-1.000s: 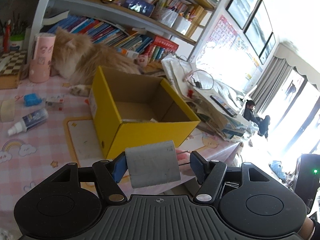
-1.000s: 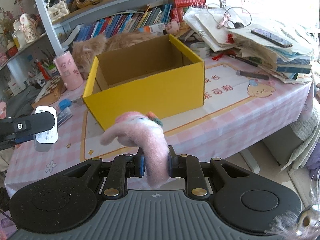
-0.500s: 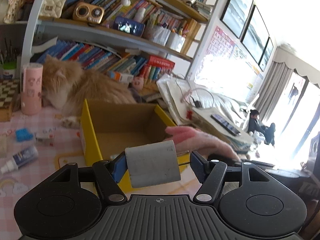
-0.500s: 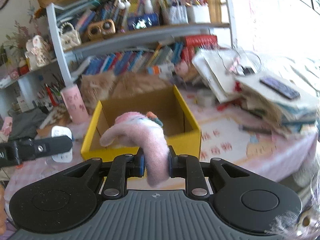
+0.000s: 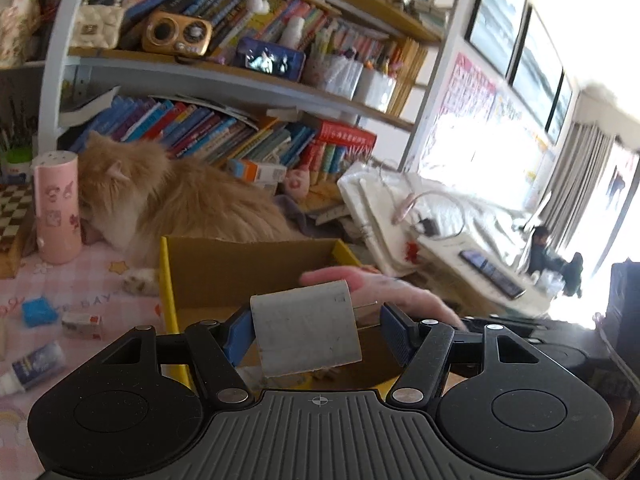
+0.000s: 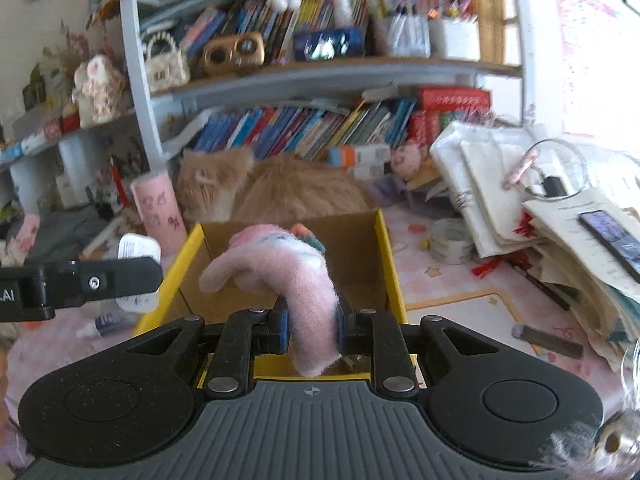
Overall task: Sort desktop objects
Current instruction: 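Lower both grippers into the yellow box and open them to release charger and glove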
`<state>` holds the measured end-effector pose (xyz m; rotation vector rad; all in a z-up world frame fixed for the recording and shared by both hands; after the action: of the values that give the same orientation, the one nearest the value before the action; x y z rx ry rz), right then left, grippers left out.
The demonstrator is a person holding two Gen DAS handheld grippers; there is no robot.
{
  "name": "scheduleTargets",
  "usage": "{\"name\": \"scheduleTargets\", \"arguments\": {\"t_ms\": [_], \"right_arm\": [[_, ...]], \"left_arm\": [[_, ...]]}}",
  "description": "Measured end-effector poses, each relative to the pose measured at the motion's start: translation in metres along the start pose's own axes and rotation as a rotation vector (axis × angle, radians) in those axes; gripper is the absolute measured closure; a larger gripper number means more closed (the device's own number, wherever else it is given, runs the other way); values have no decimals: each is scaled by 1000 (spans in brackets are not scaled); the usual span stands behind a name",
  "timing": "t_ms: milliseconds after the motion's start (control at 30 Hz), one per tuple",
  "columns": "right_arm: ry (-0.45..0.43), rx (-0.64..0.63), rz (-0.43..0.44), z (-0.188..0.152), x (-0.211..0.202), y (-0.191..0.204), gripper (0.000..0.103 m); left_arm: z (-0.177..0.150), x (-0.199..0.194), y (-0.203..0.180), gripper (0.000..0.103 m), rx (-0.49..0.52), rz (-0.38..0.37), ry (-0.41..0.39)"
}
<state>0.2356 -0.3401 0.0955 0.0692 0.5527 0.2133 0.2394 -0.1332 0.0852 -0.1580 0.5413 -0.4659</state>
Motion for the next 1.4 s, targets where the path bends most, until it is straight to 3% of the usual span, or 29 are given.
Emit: {"name": "scheduleTargets", "arguments": {"t_ms": [267, 467, 667, 1067, 1267, 1400], "right_arm": [[157, -133, 82, 17, 81, -13, 84], [284, -272, 119, 26, 131, -18, 84], [360, -388, 138, 26, 159, -13, 84], [375, -419, 182, 26, 169, -13, 79], [326, -386, 203, 33, 160, -17, 68], [291, -360, 210, 40, 149, -21, 65]], "left_arm": [[12, 55, -3, 36, 136, 102, 63], [10, 91, 12, 36, 132, 186, 155], [9, 115, 13, 36, 155, 223, 226], [6, 122, 24, 35, 111, 245, 264], [15, 112, 18, 26, 131, 263, 196], [23, 98, 10, 25, 141, 255, 134]]}}
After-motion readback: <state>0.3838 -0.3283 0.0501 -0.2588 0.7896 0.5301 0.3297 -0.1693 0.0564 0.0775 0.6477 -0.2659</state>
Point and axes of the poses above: each gripper's, at about its wrist camera, not at the fingertips, and x roughly the way its jaws point, y to its left, z to its top, the point moved 1 cm from there along x, roughly the way its jaws point, and after that the axes turned 1 degree about y, right-handed, at the moved point
